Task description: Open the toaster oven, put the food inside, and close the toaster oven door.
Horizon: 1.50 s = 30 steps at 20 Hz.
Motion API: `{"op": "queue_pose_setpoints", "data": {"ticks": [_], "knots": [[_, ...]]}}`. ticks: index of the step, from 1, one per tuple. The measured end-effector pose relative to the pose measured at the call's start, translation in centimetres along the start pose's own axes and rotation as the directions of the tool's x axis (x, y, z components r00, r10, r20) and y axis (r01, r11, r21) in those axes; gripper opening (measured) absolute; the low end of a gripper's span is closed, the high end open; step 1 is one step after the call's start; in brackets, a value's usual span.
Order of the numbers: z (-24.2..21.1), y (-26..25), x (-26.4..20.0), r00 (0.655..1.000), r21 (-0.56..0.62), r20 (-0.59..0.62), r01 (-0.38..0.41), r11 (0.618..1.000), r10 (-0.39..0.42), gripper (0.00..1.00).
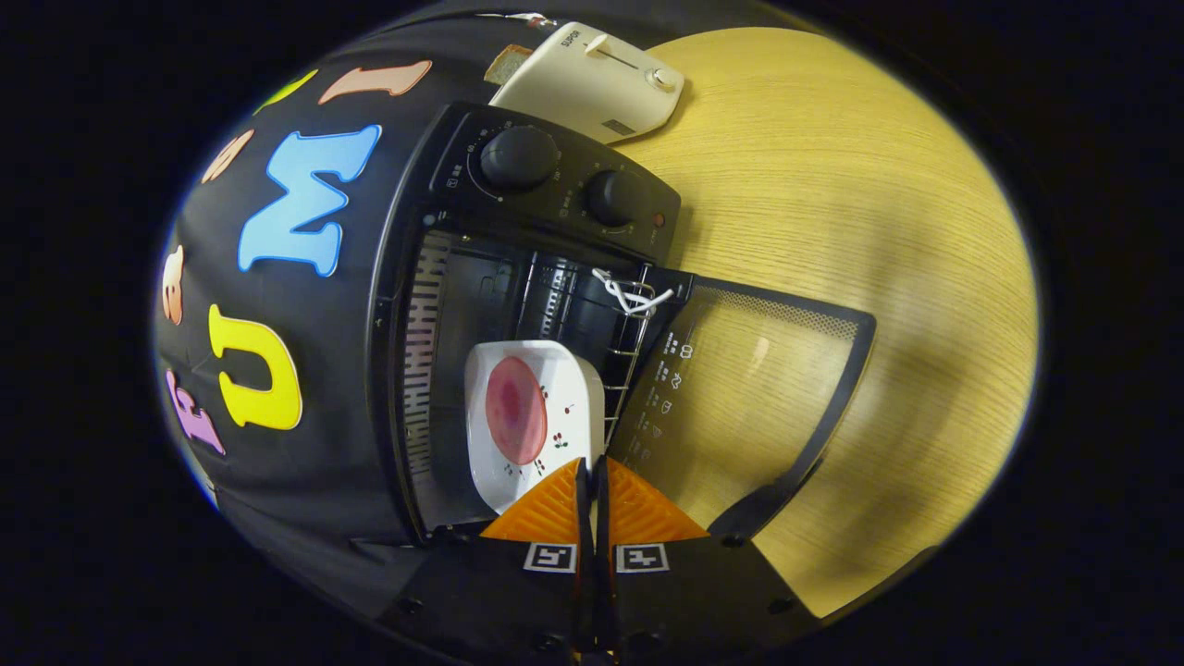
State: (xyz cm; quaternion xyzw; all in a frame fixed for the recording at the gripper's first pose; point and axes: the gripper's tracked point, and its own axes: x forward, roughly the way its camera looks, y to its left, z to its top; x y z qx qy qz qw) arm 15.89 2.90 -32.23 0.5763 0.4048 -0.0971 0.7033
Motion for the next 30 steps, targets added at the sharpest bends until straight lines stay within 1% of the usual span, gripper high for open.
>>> {"op": "queue_pose_setpoints", "data": {"ticks": [2,3,8,13,15,18,19,20,22,24,25,27,30], "knots": [[0.4,0.4,1.3,1.0,0.027,0.018,0.001,1.0,-0.002,0.02],[0.8,1.1,1.9,0.999,0.039,0.035,-0.014,0.999,0.013,0.02],[1.3,3.2,4.6,0.995,0.049,0.094,-0.044,0.998,0.039,0.02],[1.5,4.3,6.2,0.991,0.064,0.128,-0.053,0.997,0.045,0.02],[1.6,4.9,6.3,0.988,0.056,0.143,-0.072,0.996,0.063,0.03],[1.2,5.6,5.8,0.986,0.03,0.139,-0.101,0.994,0.096,0.15],[1.0,5.3,5.7,0.986,0.007,0.14,-0.095,0.995,0.094,0.28],[0.8,5.7,5.3,0.983,-0.017,0.137,-0.118,0.993,0.119,0.41],[0.1,5.5,4.5,0.985,-0.081,0.121,-0.111,0.99,0.121,0.65],[-0.6,5.4,3.3,0.986,-0.143,0.103,-0.113,0.983,0.128,0.75],[-0.9,5.4,2.8,0.986,-0.173,0.096,-0.117,0.978,0.135,0.85],[-1.4,4.5,1.7,0.989,-0.249,0.086,-0.096,0.964,0.121,0.98],[-2.2,3.1,-0.2,0.991,-0.365,0.061,-0.085,0.927,0.115,0.98]]}}
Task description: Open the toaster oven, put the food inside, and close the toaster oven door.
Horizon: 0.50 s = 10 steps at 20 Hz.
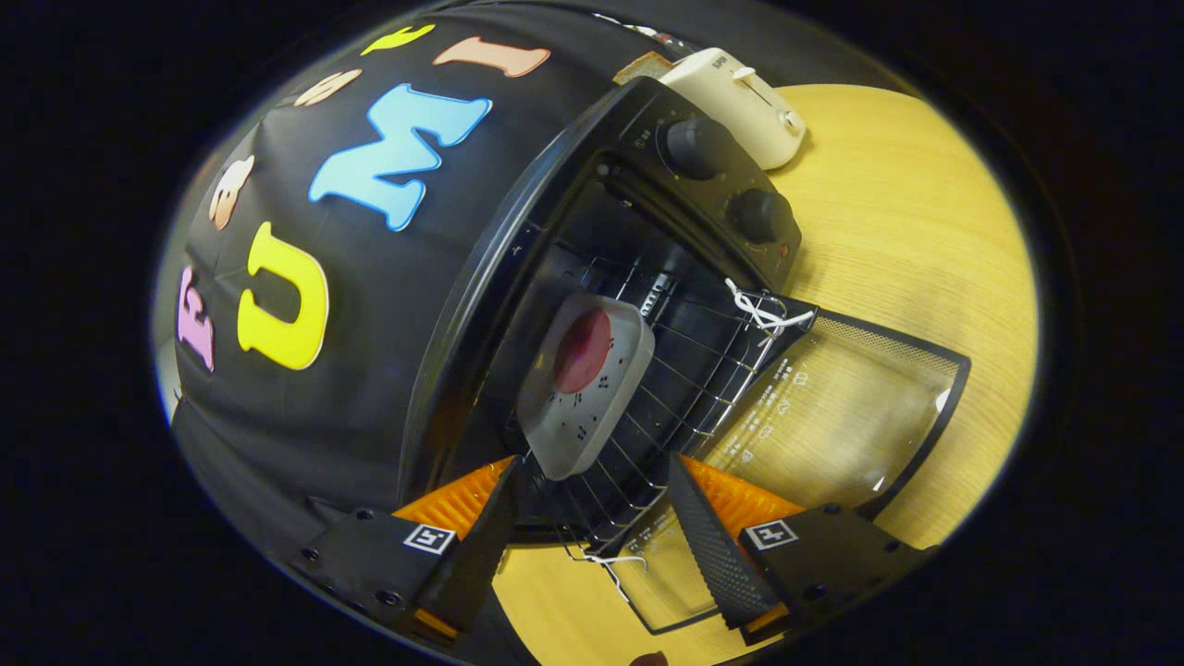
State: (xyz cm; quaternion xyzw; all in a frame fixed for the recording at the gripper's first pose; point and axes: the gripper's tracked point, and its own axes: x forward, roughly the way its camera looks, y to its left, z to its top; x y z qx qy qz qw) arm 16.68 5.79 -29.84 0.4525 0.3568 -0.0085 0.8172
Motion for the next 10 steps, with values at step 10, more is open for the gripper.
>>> {"op": "queue_pose_setpoints", "data": {"ticks": [10], "knots": [[-2.2,-4.6,-5.8,0.997,-0.465,-0.026,0.051,0.884,-0.071,0.98]]}}
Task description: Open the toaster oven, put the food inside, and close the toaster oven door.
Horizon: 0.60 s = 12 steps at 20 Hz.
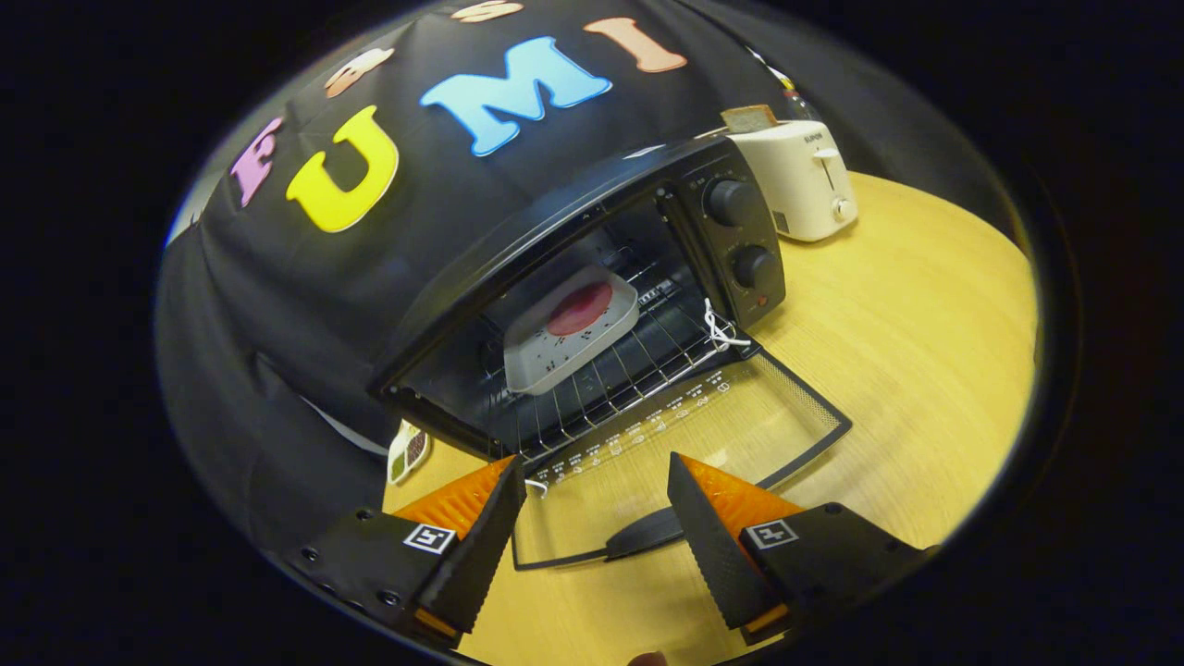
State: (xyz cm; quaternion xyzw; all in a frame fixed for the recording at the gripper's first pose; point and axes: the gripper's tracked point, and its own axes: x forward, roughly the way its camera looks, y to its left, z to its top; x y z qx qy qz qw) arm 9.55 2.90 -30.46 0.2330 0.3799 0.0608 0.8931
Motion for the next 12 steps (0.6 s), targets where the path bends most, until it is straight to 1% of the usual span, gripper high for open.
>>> {"op": "queue_pose_setpoints", "data": {"ticks": [2,6,9,12], "knots": [[-1.1,-0.7,-0.5,1.0,-0.108,-0.02,0.021,0.994,-0.024,0.98],[-3.1,-2.1,-1.1,0.996,-0.269,-0.053,0.054,0.962,-0.071,0.98],[-4.6,-3.4,-1.0,0.989,-0.381,-0.083,0.084,0.921,-0.125,0.98],[-5.9,-4.3,-0.9,0.979,-0.464,-0.112,0.099,0.88,-0.17,0.98]]}}
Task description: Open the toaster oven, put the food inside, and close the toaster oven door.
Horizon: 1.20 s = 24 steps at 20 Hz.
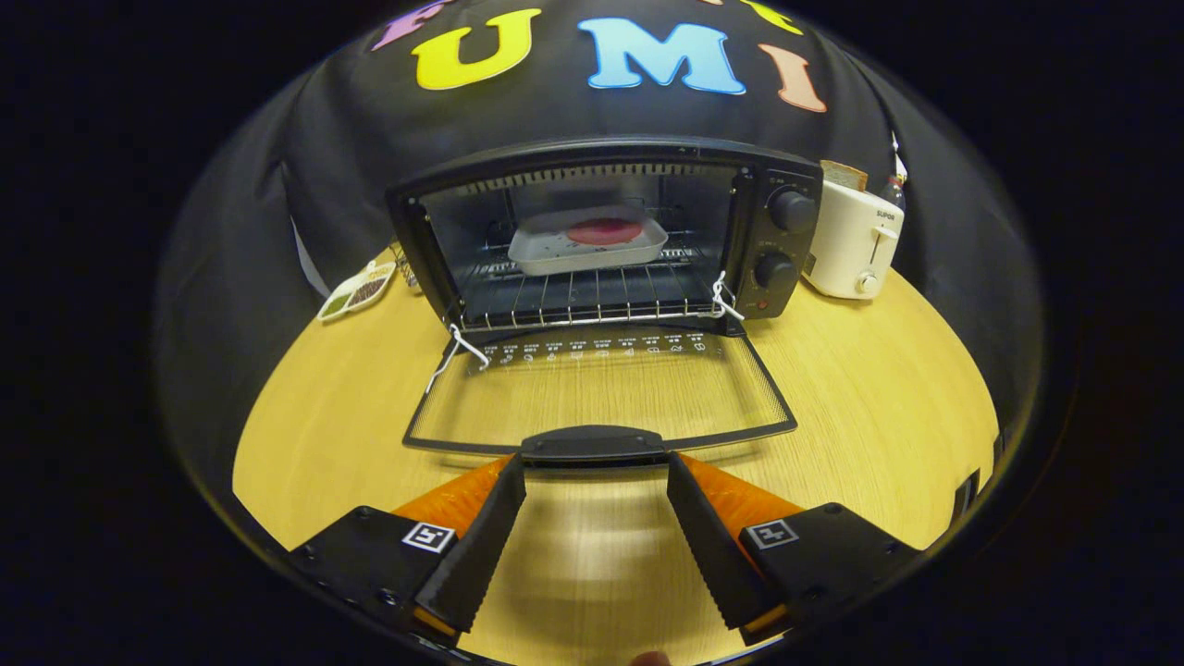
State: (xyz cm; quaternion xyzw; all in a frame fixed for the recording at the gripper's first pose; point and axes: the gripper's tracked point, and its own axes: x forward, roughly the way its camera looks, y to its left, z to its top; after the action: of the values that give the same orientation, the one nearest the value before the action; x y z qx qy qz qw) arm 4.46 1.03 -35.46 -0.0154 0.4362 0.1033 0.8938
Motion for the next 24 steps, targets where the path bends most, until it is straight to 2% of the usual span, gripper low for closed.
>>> {"op": "queue_pose_setpoints", "data": {"ticks": [4,8,13,24], "knots": [[-2.1,-0.5,0.6,0.996,-0.069,-0.075,0.037,0.997,-0.042,0.99],[-2.8,0.0,1.6,0.992,-0.053,-0.126,0.022,0.998,-0.029,0.99],[-2.0,-0.1,2.7,0.99,0.0,-0.137,0.03,1.0,-0.03,0.99],[-1.5,-0.2,1.9,0.995,-0.056,-0.07,0.065,0.996,-0.069,0.98]]}}
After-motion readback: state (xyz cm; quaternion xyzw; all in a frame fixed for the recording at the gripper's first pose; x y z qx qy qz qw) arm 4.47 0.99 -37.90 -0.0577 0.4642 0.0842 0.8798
